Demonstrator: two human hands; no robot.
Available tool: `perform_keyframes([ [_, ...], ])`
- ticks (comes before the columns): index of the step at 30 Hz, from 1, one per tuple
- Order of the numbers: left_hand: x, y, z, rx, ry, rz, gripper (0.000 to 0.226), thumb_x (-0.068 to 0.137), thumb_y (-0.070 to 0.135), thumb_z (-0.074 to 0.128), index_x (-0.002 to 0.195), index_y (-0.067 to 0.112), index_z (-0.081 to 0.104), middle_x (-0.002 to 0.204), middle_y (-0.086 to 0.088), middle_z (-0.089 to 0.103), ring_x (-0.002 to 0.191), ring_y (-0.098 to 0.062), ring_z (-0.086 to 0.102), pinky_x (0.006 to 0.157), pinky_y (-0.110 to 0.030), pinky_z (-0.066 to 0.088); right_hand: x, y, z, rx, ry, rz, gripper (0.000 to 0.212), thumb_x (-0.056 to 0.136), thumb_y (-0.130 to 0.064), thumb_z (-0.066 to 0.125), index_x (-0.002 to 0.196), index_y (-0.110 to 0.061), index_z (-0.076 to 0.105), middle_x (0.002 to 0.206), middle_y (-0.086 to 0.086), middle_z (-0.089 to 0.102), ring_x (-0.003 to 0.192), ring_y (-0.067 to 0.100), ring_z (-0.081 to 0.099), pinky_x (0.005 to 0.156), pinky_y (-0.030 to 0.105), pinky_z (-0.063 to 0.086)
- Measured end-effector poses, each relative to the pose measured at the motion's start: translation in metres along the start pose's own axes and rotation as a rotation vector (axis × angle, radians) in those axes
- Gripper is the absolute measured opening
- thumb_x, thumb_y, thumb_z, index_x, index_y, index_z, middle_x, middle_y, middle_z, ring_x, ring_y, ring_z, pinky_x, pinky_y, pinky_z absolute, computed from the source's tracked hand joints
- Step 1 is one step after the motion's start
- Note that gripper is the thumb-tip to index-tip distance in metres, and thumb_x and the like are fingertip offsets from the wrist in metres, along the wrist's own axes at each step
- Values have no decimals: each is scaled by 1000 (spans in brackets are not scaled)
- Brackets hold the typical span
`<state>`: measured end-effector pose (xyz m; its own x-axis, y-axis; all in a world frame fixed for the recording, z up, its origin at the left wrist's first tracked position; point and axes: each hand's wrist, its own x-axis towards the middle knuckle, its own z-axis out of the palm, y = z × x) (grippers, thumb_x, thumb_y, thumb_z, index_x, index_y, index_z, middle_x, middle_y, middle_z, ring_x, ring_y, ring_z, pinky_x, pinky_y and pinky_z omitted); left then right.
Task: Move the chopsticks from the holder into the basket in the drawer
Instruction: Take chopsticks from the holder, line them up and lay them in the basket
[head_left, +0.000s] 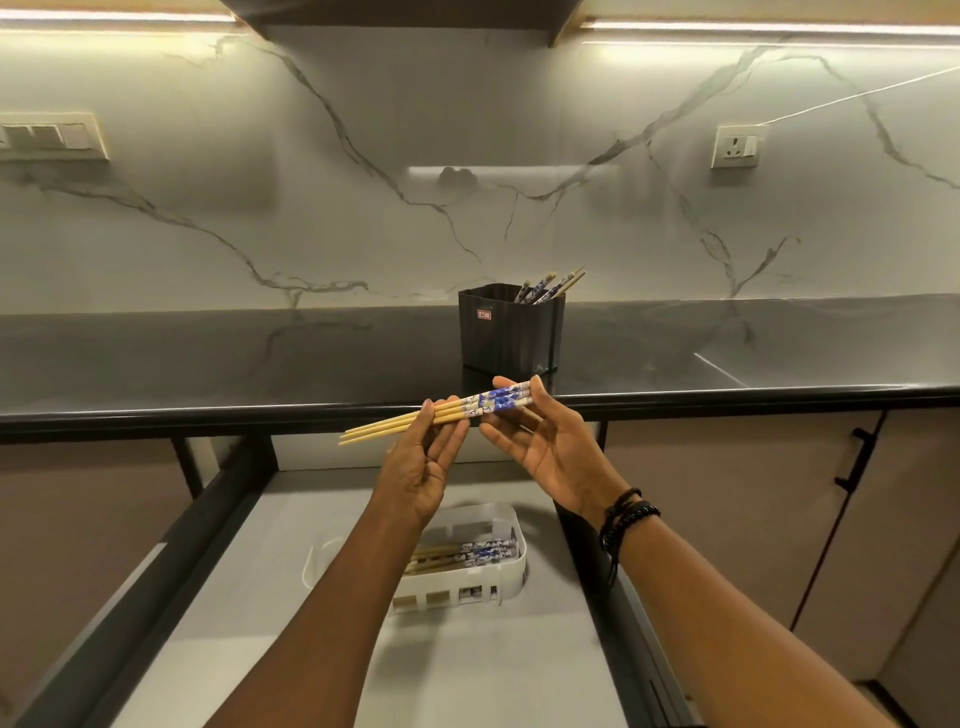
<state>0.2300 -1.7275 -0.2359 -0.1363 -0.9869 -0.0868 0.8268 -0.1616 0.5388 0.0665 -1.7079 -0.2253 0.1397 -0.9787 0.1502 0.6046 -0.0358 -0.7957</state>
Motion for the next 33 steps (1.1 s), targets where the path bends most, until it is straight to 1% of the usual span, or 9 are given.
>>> perform_keyframes([
  [4, 0, -1, 0, -6, -11, -13, 19, 91, 15, 63, 103, 1, 63, 99, -22, 72, 85, -27, 73, 60, -30, 60, 2, 2, 0, 0, -11, 25, 43, 88, -45, 59, 115, -15, 71, 117, 16, 70, 110, 28, 67, 87, 34, 57],
  [9, -1, 0, -2, -11, -38, -16, 20, 91, 15, 61, 105, 1, 63, 102, -21, 72, 87, -26, 73, 61, -29, 61, 3, 3, -1, -7, -24, 40, 53, 83, -47, 63, 122, -11, 63, 117, 18, 69, 109, 28, 67, 88, 35, 58],
  [14, 1, 1, -2, 3, -43, 3, 27, 92, 14, 60, 115, -1, 60, 108, -22, 70, 94, -27, 72, 66, -31, 61, 3, 1, -5, -11, 26, -34, 38, 90, -35, 60, 116, -8, 65, 116, 20, 69, 108, 29, 68, 88, 35, 58],
  [16, 1, 1, -2, 10, -38, 19, 29, 93, 14, 59, 118, -1, 58, 108, -21, 70, 95, -27, 71, 70, -33, 61, 4, -1, -7, -19, 55, -63, 34, 93, -30, 58, 115, -5, 64, 118, 23, 68, 109, 30, 67, 85, 34, 59],
  [19, 2, 2, -2, 36, -31, 49, 31, 93, 14, 58, 120, -2, 57, 107, -20, 71, 95, -27, 71, 68, -32, 61, 3, -2, -7, -51, 83, -96, 32, 93, -29, 58, 113, -5, 65, 118, 24, 67, 109, 32, 67, 79, 33, 60],
  [22, 3, 2, -2, 100, -22, 82, 34, 93, 14, 58, 122, -3, 57, 108, -20, 70, 96, -27, 71, 65, -31, 61, 2, -2, -5, -150, 73, -146, 31, 85, -26, 64, 112, -9, 68, 113, 19, 70, 106, 30, 69, 77, 30, 61],
  [24, 3, 2, -2, 121, -21, 90, 35, 93, 14, 58, 123, -3, 57, 109, -21, 70, 95, -28, 71, 64, -30, 61, 2, -1, -5, -262, 66, -189, 26, 87, -18, 64, 112, -12, 67, 108, 14, 73, 103, 27, 70, 77, 27, 61],
  [27, 3, 3, -3, 129, -28, 85, 34, 93, 13, 58, 123, -4, 57, 109, -21, 70, 93, -27, 72, 63, -29, 60, 0, 1, -5, -361, 72, -243, 21, 87, -9, 64, 108, -10, 68, 103, 13, 75, 97, 25, 72, 75, 24, 60],
  [33, 5, 4, -3, 157, -40, 94, 29, 93, 14, 58, 117, -2, 59, 111, -20, 69, 96, -26, 71, 67, -30, 60, -2, -5, -8, -361, 80, -201, 18, 88, -6, 64, 105, -3, 69, 102, 15, 75, 94, 23, 72, 75, 25, 61],
])
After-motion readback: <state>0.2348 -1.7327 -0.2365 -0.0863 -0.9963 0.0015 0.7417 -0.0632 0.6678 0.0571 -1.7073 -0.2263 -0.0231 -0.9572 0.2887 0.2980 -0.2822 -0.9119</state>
